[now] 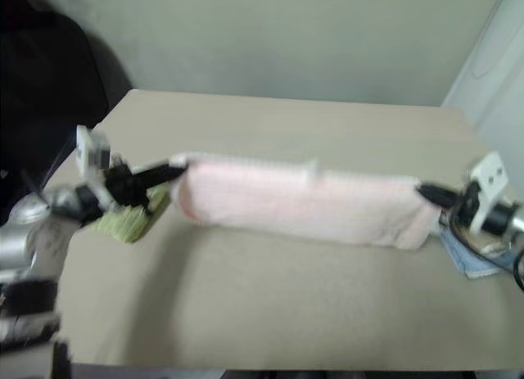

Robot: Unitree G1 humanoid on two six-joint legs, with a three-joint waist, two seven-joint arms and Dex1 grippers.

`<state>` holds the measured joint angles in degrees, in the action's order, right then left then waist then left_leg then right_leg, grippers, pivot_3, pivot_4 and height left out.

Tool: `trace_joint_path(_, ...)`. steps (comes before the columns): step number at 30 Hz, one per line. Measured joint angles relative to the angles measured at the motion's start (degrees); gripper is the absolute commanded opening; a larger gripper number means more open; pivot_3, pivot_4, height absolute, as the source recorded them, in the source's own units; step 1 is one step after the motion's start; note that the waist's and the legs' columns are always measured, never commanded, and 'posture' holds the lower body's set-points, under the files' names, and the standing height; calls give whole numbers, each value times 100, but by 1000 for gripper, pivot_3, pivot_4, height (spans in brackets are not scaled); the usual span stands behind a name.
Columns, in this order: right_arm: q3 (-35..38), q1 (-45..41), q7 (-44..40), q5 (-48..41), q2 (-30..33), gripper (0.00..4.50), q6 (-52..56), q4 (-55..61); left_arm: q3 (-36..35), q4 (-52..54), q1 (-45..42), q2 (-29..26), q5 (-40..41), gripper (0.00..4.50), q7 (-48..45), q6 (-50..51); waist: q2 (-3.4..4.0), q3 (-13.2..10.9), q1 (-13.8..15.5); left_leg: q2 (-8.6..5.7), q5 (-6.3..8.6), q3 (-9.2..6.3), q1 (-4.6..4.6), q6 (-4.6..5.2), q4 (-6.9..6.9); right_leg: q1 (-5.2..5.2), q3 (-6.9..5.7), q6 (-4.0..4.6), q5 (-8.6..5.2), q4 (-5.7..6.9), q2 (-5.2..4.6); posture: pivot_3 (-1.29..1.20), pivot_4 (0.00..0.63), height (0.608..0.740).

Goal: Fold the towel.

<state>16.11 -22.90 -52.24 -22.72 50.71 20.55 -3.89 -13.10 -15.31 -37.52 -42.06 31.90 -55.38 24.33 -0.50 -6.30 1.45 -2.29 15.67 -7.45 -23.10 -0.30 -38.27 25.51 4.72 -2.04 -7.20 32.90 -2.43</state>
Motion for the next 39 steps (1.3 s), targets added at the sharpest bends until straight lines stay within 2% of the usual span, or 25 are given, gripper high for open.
trace_joint_path(1,-112,-364,61,130,1,0,-178,-300,57,-377,-424,98,-119,28,94,-210,0,0,12,3,-18,-1,-2,31,1,0,-6,-21,10,-6,-2,0,150,740)
trace_joint_path(3,-168,-841,60,180,8,0,-394,-649,64,-998,-1123,216,-236,28,172,-471,-1,0,21,5,-14,-2,-7,31,12,4,-14,-74,30,-16,-1,0,150,740)
trace_joint_path(6,-132,-1401,43,117,97,0,-464,-857,-13,-1641,-1954,253,-180,28,175,-578,1,2,23,10,-41,-2,-11,-28,36,6,-16,-89,34,-44,3,0,150,740)
trace_joint_path(9,127,-1277,-57,-132,227,0,-438,-523,-136,-1497,-1888,44,32,28,-222,-589,13,10,14,12,-38,-4,2,-29,55,-21,-17,-93,37,-98,8,0,150,740)
trace_joint_path(11,336,-882,-128,-335,251,0,-304,-146,-247,-1118,-1459,-108,227,28,-480,-383,14,10,1,10,-32,-3,4,-27,44,-29,-15,-91,36,-102,9,0,150,740)
trace_joint_path(14,706,83,-340,-725,260,0,67,533,-418,-357,-349,-423,555,28,-941,75,11,7,-1,7,-28,-3,-1,-22,27,-31,-11,-78,20,-97,9,0,150,740)
trace_joint_path(18,1123,1548,-729,-1211,259,0,531,1389,-518,537,1592,-1009,694,28,-1773,317,10,5,-22,9,36,-3,-2,-44,17,-23,-4,-66,12,-76,13,0,150,740)
trace_joint_path(19,1195,1928,-830,-1265,251,0,587,1580,-532,692,1974,-1087,686,28,-1930,315,5,2,-15,9,35,-5,-7,-48,16,-19,-4,-105,-36,-67,15,0,150,740)
trace_joint_path(21,1219,2565,-1056,-1330,224,0,655,1835,-580,806,2464,-1187,658,28,-2060,318,-5,2,4,9,33,-14,-14,-50,9,-2,-1,-52,-110,-16,17,0,150,740)
trace_joint_path(24,1176,3148,-1385,-1308,230,0,670,1920,-594,1004,2878,-1348,575,28,-2171,298,-8,5,17,4,36,-13,-29,-50,1,10,9,-41,-135,4,15,0,150,740)
trace_joint_path(27,1157,3077,-1453,-1300,303,0,666,1802,-566,1157,2889,-1380,469,28,-2180,294,-7,7,2,3,34,-8,-43,-50,1,26,9,-36,-138,6,14,0,150,740)
trace_joint_path(29,1155,3018,-1474,-1293,361,0,663,1745,-533,1214,2866,-1380,457,28,-2179,311,-10,10,-8,4,34,-8,-38,-50,2,26,6,11,-108,13,15,0,150,740)
trace_joint_path(32,1071,3005,-1555,-1188,510,0,646,1712,-401,1210,2674,-1380,369,28,-2165,303,-18,17,-7,6,40,-9,-31,-52,13,25,2,25,-98,22,15,0,150,740)
trace_joint_path(35,711,2678,-1373,-903,513,0,539,1542,-78,783,2041,-1168,-80,28,-1814,-32,-16,21,5,6,43,-10,-2,-52,17,2,1,31,-95,29,14,0,150,740)
trace_joint_path(39,50,2059,-992,-404,418,0,339,1083,548,-283,1023,-713,-799,28,-1281,-615,-14,19,10,5,29,-8,7,-44,11,-10,1,16,-62,28,9,0,150,740)
